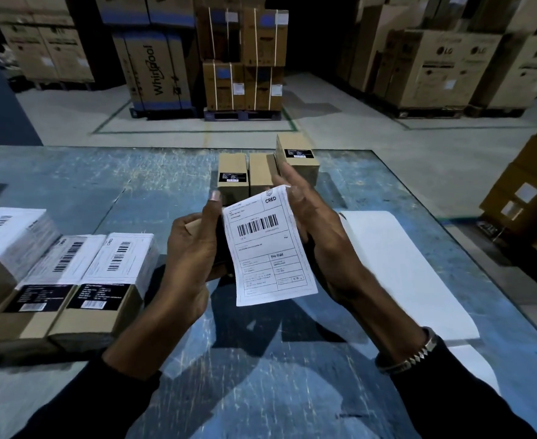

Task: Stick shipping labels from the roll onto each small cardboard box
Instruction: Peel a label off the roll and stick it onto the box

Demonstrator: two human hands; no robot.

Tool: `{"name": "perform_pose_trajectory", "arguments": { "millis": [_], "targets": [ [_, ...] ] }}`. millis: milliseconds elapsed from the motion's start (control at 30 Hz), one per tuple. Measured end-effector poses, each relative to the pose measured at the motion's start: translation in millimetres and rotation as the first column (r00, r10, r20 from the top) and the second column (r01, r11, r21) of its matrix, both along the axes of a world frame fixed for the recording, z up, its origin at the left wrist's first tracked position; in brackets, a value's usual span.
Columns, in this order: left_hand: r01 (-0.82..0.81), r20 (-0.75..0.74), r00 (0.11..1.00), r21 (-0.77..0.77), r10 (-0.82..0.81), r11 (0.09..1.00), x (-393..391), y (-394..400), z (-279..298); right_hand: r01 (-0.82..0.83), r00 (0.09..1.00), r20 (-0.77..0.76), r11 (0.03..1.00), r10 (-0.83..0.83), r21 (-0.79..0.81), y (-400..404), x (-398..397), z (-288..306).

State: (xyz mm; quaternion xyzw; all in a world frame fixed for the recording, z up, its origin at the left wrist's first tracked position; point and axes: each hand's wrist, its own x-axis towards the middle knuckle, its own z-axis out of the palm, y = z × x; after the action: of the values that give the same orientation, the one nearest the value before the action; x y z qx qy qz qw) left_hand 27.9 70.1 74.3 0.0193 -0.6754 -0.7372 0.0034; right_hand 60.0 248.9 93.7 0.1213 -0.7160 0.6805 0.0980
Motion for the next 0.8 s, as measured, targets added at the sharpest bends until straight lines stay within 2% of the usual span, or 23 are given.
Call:
{"name": "perform_pose_trajectory", "arguments": {
  "millis": [133,300,433,800],
  "targets": [
    [0.053,0.050,0.998,-0.060,-0.050,0.997,-2,-2,6,0.021,0.999,0.029,0.997,-0.019,-0.070,0,-1,-1],
    [0.092,-0.015,0.995,-0.213,-0.098,0.973,1,1,1,0.080,0.994,0.093,0.982,-0.064,-0.174,2,-3,2],
    [0.137,-0.029,0.987,-0.348,-0.157,0.928,-6,0,-7,0.059,0.989,0.145,0.982,-0.033,-0.179,8,-1,6],
    [0.134,-0.051,0.985,-0.393,-0.168,0.910,-14,-4,-12,0.031,0.988,0.153,0.991,-0.011,-0.129,11,-2,5]
  ]
}}
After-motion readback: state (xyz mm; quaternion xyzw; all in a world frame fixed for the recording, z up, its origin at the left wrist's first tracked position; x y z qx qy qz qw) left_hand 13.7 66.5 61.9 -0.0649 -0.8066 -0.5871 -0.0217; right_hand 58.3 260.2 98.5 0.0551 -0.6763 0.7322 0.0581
